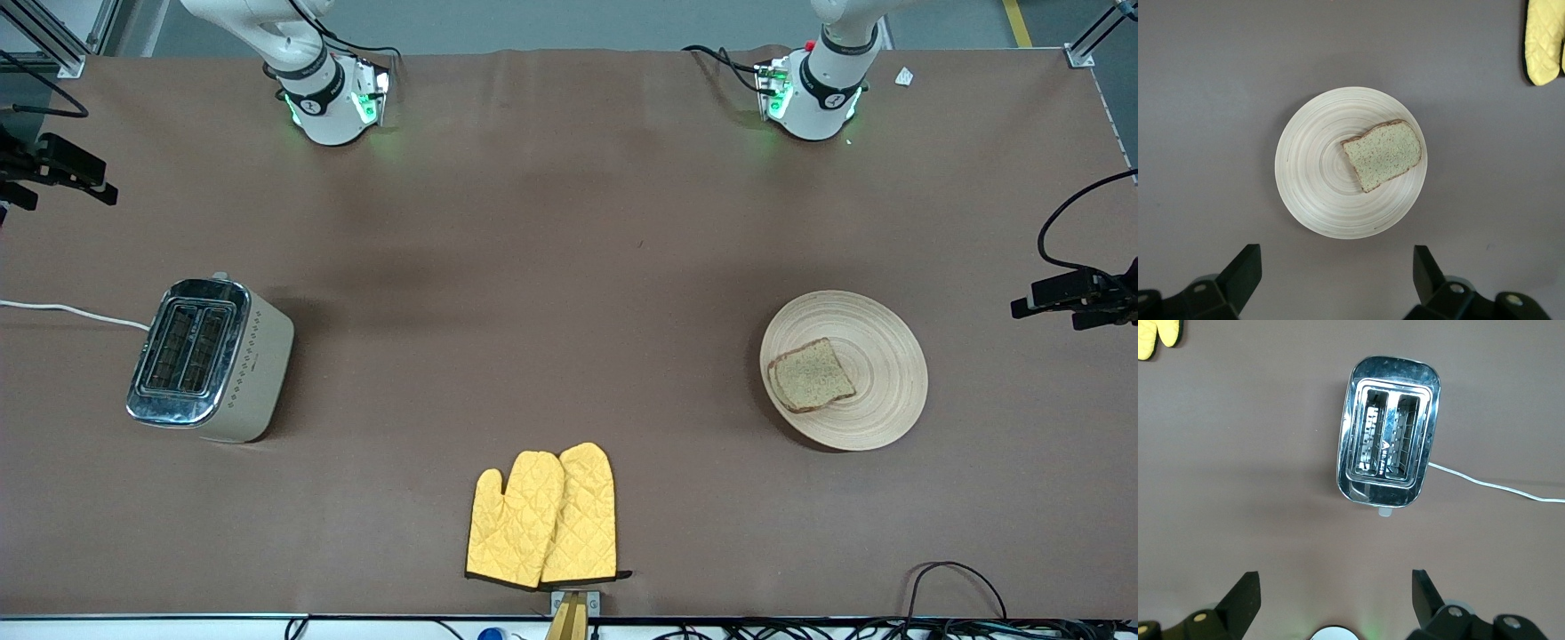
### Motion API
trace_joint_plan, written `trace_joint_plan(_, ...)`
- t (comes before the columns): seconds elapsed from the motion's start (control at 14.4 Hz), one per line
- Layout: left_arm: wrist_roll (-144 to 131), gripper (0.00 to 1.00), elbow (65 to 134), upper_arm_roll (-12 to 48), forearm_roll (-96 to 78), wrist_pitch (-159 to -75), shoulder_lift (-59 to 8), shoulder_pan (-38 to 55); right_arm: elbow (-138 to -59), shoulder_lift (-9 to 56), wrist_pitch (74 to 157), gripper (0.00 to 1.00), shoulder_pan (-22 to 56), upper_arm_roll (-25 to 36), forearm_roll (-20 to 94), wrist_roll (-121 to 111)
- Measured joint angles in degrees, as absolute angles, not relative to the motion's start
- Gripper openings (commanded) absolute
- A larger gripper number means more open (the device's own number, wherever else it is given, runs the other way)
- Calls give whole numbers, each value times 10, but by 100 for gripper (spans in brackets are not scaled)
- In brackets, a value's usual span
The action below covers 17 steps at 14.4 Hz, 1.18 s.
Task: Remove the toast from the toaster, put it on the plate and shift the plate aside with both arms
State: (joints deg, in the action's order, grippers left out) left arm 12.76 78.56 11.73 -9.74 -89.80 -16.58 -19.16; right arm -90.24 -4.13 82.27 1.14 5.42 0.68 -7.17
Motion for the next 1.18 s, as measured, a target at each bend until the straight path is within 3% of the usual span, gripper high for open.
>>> trace_joint_plan(0.42,74,100,787,97,-97,-898,-161,-163,-902,-41,823,100,15,49,-16,-72)
trace_joint_plan(0.9,7,100,809,-31,-78,-892,-110,-13,-901,-41,823,100,15,49,-23,-72)
trace_joint_plan(1.18,-41,100,836,-42,-7,-887,-71,53,-901,-41,823,100,15,49,-23,-72)
